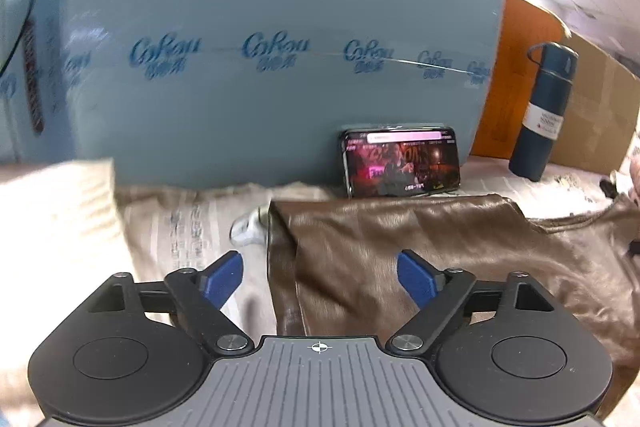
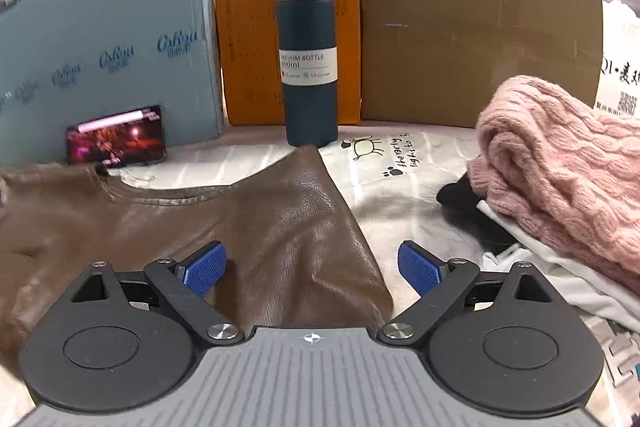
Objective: Fold clothes
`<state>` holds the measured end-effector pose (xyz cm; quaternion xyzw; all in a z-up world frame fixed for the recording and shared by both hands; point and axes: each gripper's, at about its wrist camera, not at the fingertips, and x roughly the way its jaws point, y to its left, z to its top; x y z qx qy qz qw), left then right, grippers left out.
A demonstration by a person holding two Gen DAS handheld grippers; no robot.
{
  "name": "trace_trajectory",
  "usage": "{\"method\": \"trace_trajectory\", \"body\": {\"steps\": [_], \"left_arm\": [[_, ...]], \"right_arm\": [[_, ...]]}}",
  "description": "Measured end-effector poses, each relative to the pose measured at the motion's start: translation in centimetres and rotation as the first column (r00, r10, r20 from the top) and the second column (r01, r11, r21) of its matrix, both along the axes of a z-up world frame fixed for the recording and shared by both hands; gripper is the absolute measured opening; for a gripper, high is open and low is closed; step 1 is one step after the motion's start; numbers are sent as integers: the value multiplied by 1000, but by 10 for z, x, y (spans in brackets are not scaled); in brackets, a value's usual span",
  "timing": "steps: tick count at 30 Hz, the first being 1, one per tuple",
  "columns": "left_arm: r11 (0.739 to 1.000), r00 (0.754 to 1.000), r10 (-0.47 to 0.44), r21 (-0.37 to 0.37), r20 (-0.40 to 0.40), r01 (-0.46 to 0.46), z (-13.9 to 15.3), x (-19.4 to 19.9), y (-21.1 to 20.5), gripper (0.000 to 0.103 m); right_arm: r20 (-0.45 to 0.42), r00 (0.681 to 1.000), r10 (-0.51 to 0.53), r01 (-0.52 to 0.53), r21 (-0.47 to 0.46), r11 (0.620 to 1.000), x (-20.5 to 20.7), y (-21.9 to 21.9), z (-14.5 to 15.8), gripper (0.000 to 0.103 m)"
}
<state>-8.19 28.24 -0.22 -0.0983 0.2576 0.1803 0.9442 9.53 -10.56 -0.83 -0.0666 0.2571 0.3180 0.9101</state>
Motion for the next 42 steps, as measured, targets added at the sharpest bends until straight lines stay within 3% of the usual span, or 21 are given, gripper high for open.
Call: {"method": "trace_trajectory", "body": {"steps": [5,8,19,24,28,31,38,42], "left_arm": [[996,997,77,-35,-1,-77,-4,-10,-6,97],[998,998,67,-1,-13,-67,-7,-8,-14,99],[999,998,51,-7,-48,-51,-14,-7,-19,101],[999,999,35,-33,-34,-36,-10,-13,-18,101],[997,1000,28,-72,-8,-29,-2,-20,-19,101],[996,1000,24,-85,11,-23,4,-27,-23,101],[991,999,28,-134,32,-24,5,-50,-28,101],[988,1000,16,-153,20,-13,-1,-50,-27,101]], "right_arm": [[-51,999,-12,9,-56,998,14,17,-14,103],[-80,997,-11,6,-62,998,19,17,-18,103],[-105,994,-7,2,-41,999,20,14,-22,103],[-195,980,-48,64,72,995,6,-15,-6,103],[-241,964,-112,165,213,963,-28,-55,11,103],[-314,945,-93,188,284,940,-53,-74,17,103],[-553,833,18,210,346,914,-58,-68,-4,103],[-532,847,-17,264,393,881,-48,-56,-7,103]]}}
